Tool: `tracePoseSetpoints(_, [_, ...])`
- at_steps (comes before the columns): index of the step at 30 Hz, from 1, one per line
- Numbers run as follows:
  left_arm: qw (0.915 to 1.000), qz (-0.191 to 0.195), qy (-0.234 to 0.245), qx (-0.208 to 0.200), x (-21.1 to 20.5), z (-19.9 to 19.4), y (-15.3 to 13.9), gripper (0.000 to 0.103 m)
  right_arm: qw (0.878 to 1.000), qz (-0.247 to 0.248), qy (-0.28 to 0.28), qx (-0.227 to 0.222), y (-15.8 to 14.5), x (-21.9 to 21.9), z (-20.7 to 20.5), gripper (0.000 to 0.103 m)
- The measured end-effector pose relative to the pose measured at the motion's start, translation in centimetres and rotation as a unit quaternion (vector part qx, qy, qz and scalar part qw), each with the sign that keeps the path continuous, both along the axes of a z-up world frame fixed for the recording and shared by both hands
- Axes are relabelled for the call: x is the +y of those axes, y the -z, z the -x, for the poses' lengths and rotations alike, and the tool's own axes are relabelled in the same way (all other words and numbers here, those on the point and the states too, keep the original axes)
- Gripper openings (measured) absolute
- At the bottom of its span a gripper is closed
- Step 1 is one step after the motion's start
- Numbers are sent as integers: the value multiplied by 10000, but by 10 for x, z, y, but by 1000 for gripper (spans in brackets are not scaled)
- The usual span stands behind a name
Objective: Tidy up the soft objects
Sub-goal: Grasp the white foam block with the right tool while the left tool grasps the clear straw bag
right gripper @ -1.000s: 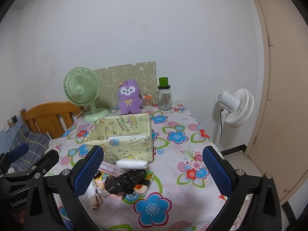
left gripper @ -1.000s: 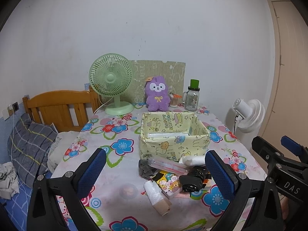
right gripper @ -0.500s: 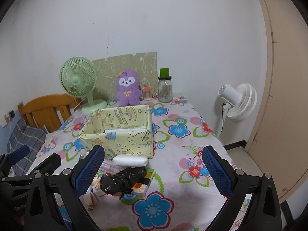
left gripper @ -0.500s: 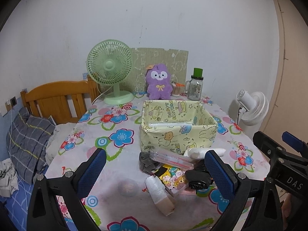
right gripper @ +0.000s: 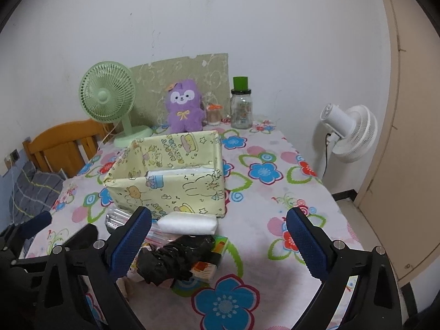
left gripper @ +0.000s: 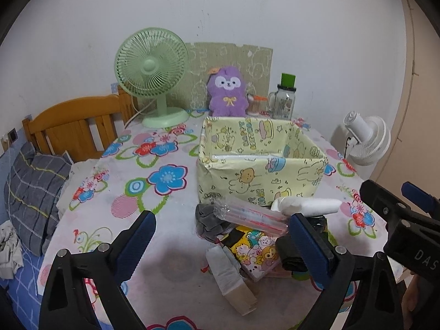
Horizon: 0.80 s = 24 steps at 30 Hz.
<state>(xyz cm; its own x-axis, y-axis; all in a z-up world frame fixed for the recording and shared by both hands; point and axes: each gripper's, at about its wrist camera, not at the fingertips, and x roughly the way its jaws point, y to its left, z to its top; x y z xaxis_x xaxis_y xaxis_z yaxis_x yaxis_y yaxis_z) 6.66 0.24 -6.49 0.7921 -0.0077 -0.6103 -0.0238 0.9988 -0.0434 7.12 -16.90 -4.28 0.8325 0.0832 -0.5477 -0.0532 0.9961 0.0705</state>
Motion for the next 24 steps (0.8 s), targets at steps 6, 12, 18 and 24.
tracePoseSetpoints(6, [9998, 33, 52, 172, -2, -14, 11, 98, 9998, 43, -105, 149, 10, 9, -12, 99])
tracePoseSetpoints(12, [9995, -13, 17, 311, -4, -26, 22, 97, 9993, 42, -183, 309, 21, 14, -24, 99])
tracePoseSetpoints(18, [9988, -38, 115, 472, -8, -36, 30, 97, 9985, 51, -284, 470, 30, 21, -36, 99])
tracePoseSetpoints(24, [9980, -73, 159, 605, -12, -45, 39, 97, 9971, 10, -382, 652, 42, 26, -47, 100])
